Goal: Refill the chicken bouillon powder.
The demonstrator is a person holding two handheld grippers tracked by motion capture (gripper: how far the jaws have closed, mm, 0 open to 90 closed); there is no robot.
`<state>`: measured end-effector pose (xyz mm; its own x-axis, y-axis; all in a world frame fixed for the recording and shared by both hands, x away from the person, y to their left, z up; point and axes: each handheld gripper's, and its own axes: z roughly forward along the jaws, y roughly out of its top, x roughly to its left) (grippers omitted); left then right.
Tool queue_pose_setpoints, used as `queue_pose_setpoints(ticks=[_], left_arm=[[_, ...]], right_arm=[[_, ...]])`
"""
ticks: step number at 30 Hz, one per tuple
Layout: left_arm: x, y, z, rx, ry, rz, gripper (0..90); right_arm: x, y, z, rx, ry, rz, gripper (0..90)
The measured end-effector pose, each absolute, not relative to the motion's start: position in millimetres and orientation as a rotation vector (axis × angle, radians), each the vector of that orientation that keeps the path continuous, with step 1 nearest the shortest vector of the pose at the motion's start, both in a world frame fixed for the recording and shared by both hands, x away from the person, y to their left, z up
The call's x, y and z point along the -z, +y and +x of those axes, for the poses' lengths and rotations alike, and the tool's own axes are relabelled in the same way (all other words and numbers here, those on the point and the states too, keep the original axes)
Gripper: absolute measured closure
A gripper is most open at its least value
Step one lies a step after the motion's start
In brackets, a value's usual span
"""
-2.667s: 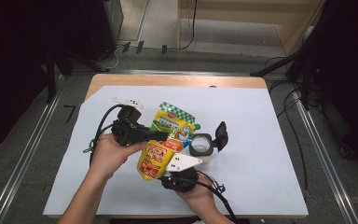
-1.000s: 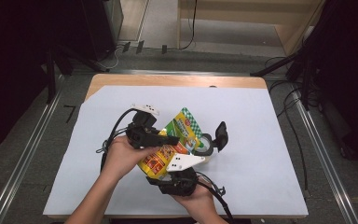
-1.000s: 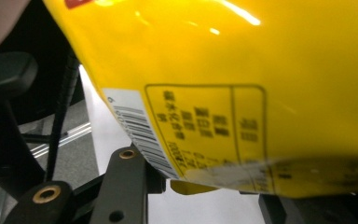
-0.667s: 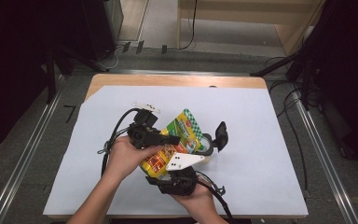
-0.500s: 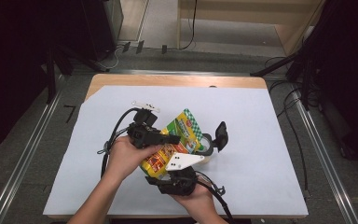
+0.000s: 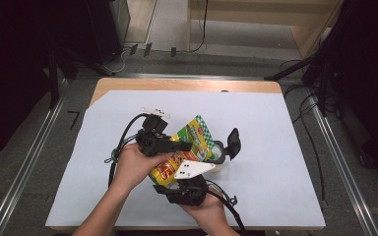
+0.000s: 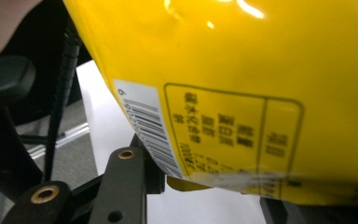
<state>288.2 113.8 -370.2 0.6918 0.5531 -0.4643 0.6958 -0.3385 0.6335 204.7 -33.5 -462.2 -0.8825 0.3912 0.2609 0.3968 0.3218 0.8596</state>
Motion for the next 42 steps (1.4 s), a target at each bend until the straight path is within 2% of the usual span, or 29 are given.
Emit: queue_pose_setpoints(ticks=[6,19,24,31,36,42], left_arm=[[366.8,116.3,290.7,0.213,0.927,2.038,67.5],[365.5,119.3,300.9,0.291,0.987,2.063,62.7],[366.2,120.6,301.6,0.352,1.024,2.062,63.8],[364.5,119.6,300.1,0.308,1.032,2.062,68.0],[362.8,120.0,298.7,0.288,1.032,2.063,71.9],[358.2,120.0,301.0,0.288,1.04,2.056,71.2]], right_arm=[[459.9,-35.3,206.3,1.681,-2.506,-0.749,64.1],[455.2,-39.9,211.0,1.654,-2.436,-0.775,63.8],[455.4,-43.3,213.4,1.653,-2.433,-0.793,63.6],[455.2,-40.1,211.2,1.659,-2.459,-0.807,59.1],[453.8,-38.2,209.8,1.656,-2.462,-0.802,62.7],[451.5,-38.9,212.4,1.665,-2.427,-0.8,62.4]])
